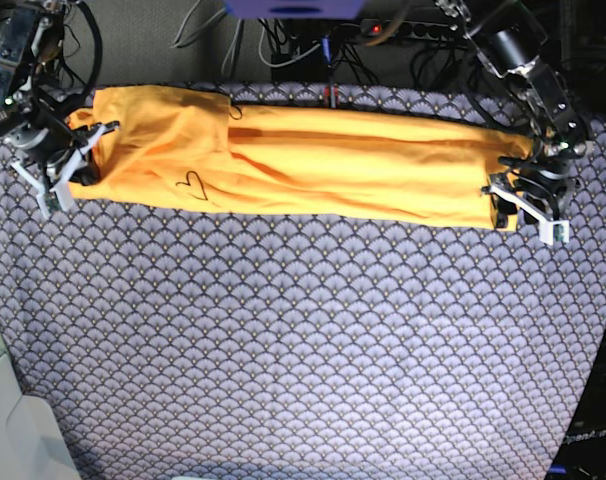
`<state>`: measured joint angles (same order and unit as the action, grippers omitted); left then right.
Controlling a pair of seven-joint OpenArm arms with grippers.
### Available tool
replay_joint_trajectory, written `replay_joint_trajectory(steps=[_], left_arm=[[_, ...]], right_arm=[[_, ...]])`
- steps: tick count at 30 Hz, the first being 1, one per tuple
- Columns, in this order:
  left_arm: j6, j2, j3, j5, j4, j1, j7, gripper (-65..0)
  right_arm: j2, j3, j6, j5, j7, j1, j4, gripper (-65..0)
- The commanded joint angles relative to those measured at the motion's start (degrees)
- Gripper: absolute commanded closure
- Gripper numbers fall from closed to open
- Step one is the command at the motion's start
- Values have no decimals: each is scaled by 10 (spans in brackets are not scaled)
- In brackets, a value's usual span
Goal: Fold the T-shirt properly
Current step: 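Stretch the strip between both grippers to flatten it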
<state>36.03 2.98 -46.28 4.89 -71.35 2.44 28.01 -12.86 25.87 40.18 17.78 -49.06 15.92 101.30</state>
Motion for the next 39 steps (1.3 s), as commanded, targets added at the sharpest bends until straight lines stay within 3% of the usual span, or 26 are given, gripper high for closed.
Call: replay_joint_trajectory(steps=[1, 9, 12, 18, 22, 34, 36, 39], left_arm=[[-5, 2, 0, 18, -1, -3, 32, -359], [-5, 2, 0, 18, -3, -1, 32, -359], [-5, -1, 1, 18, -14, -1, 32, -359], [-5, -2, 2, 18, -18, -3, 34, -359], [-5, 0, 0, 18, -18, -5, 34, -359], [-3, 2, -1, 17, -25, -11, 34, -359], [-3, 1, -1, 18, -33, -15, 33, -359], [-3, -1, -1, 18, -43, -15, 35, -359]], right_arm=[[-5, 3, -2, 4, -7, 0, 9, 0], [0, 3, -2, 3, -46, 16, 8, -7], [5, 4, -2, 0, -46, 19, 7, -73], [7, 4, -2, 0, -46, 20, 6, -268], [7, 4, -2, 1, -46, 20, 5, -336], [19, -2, -2, 4, -40, 13, -71, -330], [19, -2, -2, 4, -40, 13, -68, -291], [17, -1, -2, 5, -40, 12, -67, -177]])
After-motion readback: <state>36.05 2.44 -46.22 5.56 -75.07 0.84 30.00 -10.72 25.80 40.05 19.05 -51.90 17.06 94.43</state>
